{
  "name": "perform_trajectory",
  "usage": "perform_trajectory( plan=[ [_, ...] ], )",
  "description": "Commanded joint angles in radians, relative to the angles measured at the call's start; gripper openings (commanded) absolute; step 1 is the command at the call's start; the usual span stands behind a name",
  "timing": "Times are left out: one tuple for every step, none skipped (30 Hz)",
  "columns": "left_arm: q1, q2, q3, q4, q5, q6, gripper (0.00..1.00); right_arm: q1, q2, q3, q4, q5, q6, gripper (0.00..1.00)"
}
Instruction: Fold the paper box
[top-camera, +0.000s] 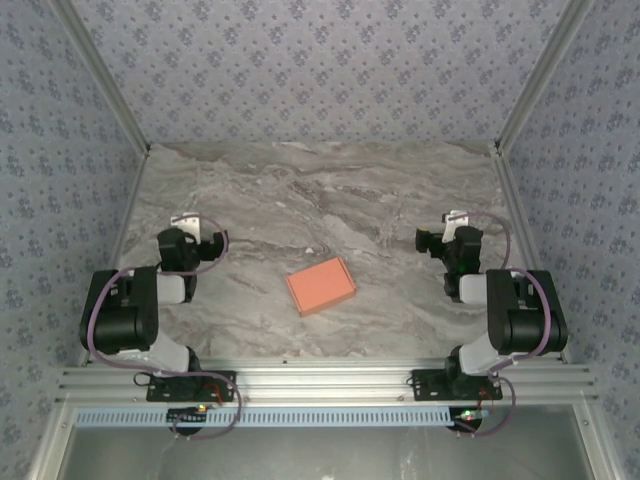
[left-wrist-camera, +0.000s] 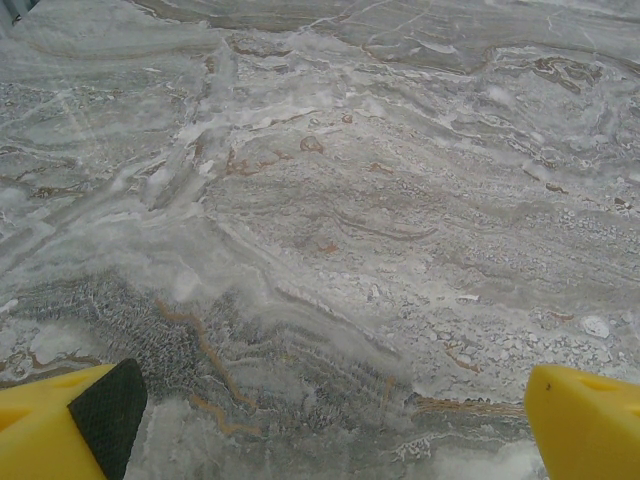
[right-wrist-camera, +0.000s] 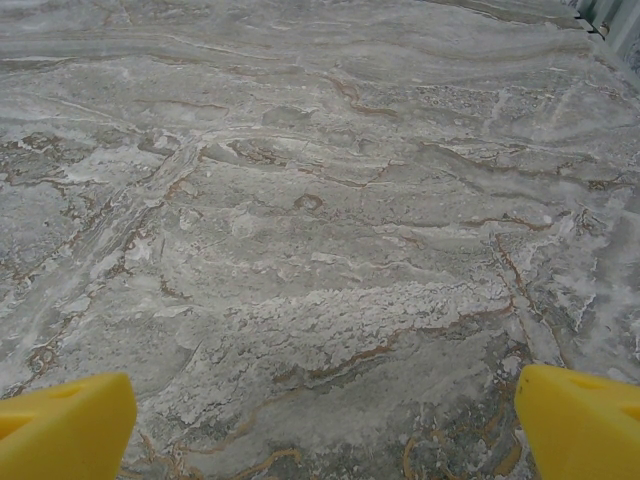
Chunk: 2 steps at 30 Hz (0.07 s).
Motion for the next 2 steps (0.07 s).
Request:
perform_trajectory(
  plan=[
    [0.002, -0.007, 0.021, 0.018, 0.020, -0.010, 0.99, -0.004, -0.002, 0.020, -0.003, -0.002, -0.009, 1.00],
    [0.002, -0.007, 0.021, 0.018, 0.020, -0.009, 0.99, -0.001, -0.002, 0.018, 0.000, -0.002, -0.009, 1.00]
  ],
)
